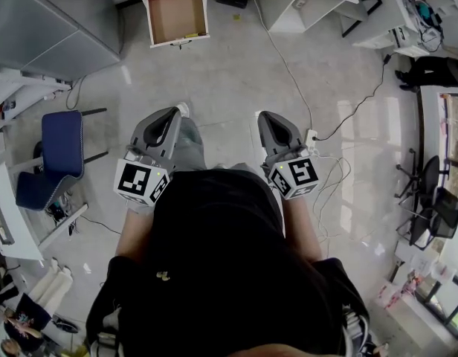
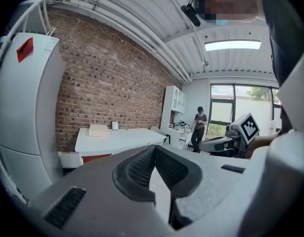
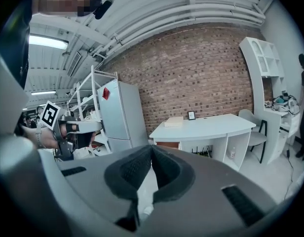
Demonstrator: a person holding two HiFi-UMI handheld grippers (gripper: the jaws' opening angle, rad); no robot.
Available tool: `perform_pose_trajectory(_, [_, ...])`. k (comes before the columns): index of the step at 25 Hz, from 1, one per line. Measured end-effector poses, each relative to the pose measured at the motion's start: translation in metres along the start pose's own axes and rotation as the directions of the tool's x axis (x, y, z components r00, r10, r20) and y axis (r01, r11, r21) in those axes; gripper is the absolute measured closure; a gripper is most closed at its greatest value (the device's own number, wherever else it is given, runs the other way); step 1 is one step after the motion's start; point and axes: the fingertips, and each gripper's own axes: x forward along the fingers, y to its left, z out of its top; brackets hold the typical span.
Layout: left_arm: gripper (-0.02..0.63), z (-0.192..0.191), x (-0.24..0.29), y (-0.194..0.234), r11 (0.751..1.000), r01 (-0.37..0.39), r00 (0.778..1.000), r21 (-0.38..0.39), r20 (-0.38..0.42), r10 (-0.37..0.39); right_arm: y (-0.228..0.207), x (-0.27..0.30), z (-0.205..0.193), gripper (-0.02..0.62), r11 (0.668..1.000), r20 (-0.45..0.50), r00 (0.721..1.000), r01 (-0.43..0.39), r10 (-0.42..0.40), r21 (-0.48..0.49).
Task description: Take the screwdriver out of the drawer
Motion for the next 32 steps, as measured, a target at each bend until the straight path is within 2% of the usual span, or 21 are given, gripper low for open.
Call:
perform_pose_trajectory(6, [0.603,0.018,0.048,0.077,0.999,0.038,0.999,-0.035,-0.034,-0.039,-0.016,0.084,0.023,0.583,1.0,-0.065,0.998,0.025,-0.025,0.007])
perform_pose_trajectory(17, [0.603,0.013,0.116,0.212,0.992,0.06,0.991,-0.107,-0.113,-0.072,-0.046,0.245,0.033,0.583,0.999,-0.22,0.975,0.026,-0.032,-0.03])
perform_pose_trajectory(25, [0.603,0.0,0.137,0.276,0.986,0.021,0.982,-0.164,-0.184,-0.051,-0.064,0.344,0.033,0.581,0.997,-0.346,0.938,-0.015,-0.014,-0.081])
perform_pose_trajectory(30, [0.603,-0.008,0.137,0.298,0.979,-0.038,0.979,-0.201,-0.205,-0.004,-0.065,0.397,0.013,0.581,0.989,-0.446,0.894,-0.104,0.045,-0.109])
perform_pose_trajectory(32, [0.603,-0.01,0.136,0.304,0.973,-0.074,0.976,-0.218,-0.215,0.026,-0.067,0.416,-0.001,0.568,0.981,-0.498,0.865,-0.149,0.07,-0.121])
